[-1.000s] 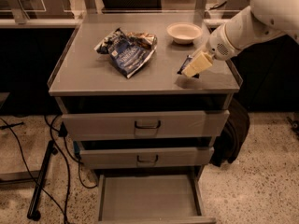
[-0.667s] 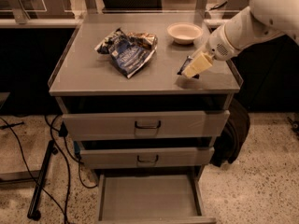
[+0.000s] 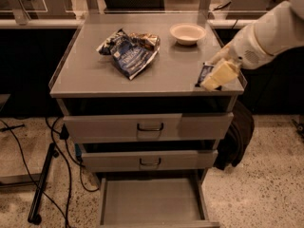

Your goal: Place rxbar blueberry into bottom drawer

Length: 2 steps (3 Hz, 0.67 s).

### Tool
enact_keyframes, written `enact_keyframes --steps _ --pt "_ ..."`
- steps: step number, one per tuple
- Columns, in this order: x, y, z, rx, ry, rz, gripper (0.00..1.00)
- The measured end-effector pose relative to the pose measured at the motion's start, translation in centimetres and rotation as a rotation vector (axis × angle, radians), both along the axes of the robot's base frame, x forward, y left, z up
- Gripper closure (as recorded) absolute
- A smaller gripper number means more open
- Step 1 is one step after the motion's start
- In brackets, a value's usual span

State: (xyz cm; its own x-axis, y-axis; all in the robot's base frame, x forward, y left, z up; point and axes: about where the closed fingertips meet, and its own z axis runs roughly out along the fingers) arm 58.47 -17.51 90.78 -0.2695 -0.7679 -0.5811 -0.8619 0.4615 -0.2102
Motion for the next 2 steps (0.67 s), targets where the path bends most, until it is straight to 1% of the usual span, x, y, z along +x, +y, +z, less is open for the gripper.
enact_keyframes --steps 1,2 --pt "-6.2 -0.5 1.5 -0.002 0.006 0.016 1.00" --pt "-10.6 -0.5 -2.7 0.022 0.055 0.049 1.00"
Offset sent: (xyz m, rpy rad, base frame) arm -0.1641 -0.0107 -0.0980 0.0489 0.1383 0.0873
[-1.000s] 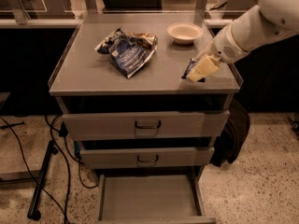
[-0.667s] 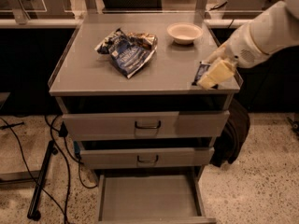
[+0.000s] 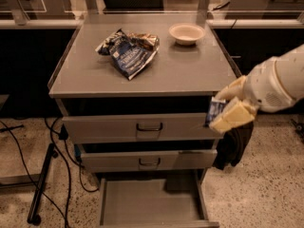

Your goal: Place rxbar blueberry into bottom drawer

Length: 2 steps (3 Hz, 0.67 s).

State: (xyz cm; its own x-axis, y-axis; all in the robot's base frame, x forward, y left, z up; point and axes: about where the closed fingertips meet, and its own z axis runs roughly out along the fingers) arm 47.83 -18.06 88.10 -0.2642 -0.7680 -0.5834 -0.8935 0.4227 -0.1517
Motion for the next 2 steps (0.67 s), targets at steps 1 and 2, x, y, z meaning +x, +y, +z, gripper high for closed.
enact_keyframes --steps 1,2 --pt "-1.08 -0.15 -1.58 -0.006 0.029 0.005 1.00" --pt "-1.13 -0.26 -2.01 -0.020 0.029 0.008 1.00"
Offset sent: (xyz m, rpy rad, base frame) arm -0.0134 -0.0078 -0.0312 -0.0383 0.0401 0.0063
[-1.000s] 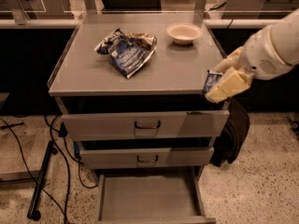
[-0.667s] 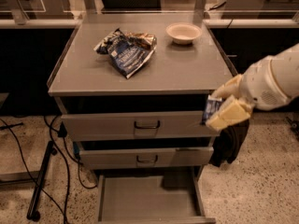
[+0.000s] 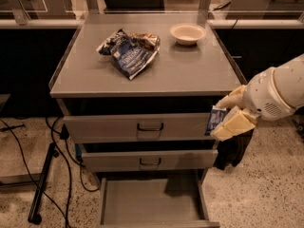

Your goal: Place rxbar blueberry into bottom drawer

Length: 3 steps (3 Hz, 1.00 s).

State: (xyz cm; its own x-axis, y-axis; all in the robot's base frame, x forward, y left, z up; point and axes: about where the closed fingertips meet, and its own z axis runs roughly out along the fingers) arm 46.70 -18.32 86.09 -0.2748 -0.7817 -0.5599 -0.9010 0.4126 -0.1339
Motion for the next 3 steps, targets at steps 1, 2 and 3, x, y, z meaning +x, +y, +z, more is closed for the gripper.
enact_keyframes --steps 1,2,3 --pt "-0.7 -0.1 -4.6 -0.002 -0.003 0.021 1.00" --pt "-1.0 1.1 -11.7 0.036 -0.014 0.055 1.00" --pt "-0.9 3.4 -20.5 0.105 0.006 0.089 1.00"
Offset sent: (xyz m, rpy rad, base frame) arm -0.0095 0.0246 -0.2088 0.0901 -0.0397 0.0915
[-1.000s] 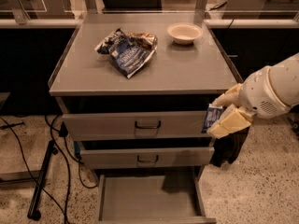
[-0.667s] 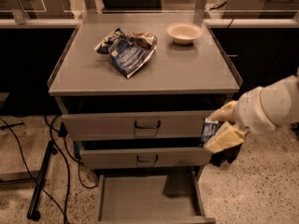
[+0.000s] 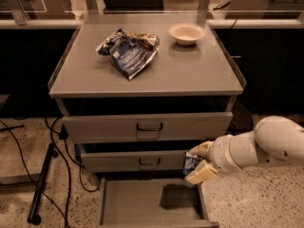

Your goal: Place rxbar blueberry into bottom drawer

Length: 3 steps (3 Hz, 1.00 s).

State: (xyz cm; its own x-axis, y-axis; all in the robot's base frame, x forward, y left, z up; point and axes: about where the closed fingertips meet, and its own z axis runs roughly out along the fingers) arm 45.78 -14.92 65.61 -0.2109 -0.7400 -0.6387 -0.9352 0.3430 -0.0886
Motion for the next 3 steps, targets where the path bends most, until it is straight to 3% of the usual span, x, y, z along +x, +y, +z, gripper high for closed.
enact_keyframes --steps 1,2,3 --pt "-0.1 -0.1 1.2 -0.012 -0.005 0.003 1.00" --pt "-0.8 -0.2 -3.2 -0.031 0.009 0.019 1.00" --pt "-1.0 1.5 -9.6 0.008 -0.005 0.041 1.00"
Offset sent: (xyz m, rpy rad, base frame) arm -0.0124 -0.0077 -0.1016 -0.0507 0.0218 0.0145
